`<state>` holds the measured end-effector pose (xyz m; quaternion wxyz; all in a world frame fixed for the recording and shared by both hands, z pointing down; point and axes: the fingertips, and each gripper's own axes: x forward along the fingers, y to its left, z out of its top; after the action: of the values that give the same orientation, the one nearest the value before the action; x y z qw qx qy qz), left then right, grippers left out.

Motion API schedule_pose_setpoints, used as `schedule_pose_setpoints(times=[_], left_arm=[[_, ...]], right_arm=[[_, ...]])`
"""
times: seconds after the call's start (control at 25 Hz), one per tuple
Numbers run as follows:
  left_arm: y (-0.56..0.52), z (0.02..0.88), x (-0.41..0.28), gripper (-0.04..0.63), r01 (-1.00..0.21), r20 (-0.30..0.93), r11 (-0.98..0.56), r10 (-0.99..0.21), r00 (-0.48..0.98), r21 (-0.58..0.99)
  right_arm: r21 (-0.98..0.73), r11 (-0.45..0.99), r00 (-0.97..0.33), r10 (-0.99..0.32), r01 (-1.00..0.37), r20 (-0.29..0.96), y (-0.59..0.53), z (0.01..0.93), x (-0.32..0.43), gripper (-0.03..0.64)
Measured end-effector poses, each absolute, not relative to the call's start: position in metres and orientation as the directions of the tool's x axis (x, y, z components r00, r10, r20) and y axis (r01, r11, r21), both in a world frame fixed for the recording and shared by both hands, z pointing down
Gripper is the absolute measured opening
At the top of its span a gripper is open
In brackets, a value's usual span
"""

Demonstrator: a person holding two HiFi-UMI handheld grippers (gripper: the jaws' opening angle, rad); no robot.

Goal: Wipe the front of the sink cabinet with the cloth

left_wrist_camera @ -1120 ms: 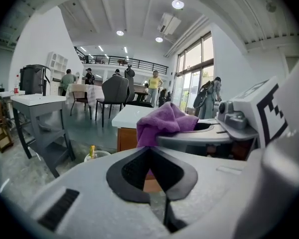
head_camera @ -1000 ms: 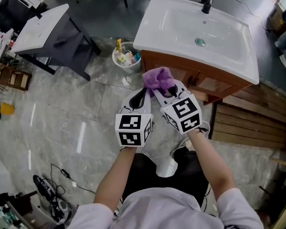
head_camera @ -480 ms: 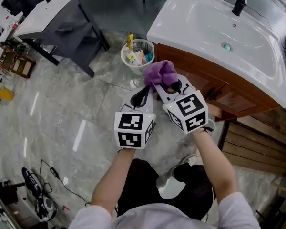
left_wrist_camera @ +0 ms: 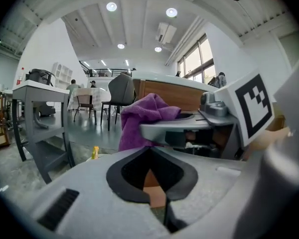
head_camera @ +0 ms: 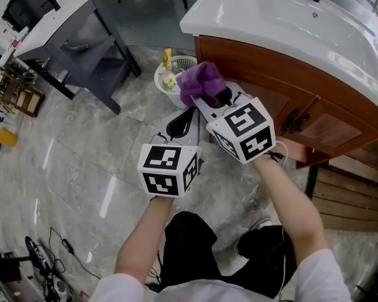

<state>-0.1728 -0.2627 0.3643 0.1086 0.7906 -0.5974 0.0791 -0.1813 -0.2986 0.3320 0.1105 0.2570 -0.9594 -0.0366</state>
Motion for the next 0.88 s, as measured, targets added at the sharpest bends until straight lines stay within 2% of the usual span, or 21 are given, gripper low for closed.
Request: schedule_pose_setpoints(times=[0.56,0.88], left_arm=[[-0.27,0.379,-0.143,0.006,-0.933,0.164,-0.358,-0.918,0.361,0.045],[-0.271,0.373,-0.13,0.006,-0.922,0.123,-0.386,-0.913,0.388,0.043]], right_arm=[[0.153,0.806,-0.803,-0.588,-0.572,0.097,-0.311,0.339,-0.147,0.072],[0.156,0.766,-0.763,-0.64,-0.624,0.087,-0.306,0.34,-0.115,0.072]])
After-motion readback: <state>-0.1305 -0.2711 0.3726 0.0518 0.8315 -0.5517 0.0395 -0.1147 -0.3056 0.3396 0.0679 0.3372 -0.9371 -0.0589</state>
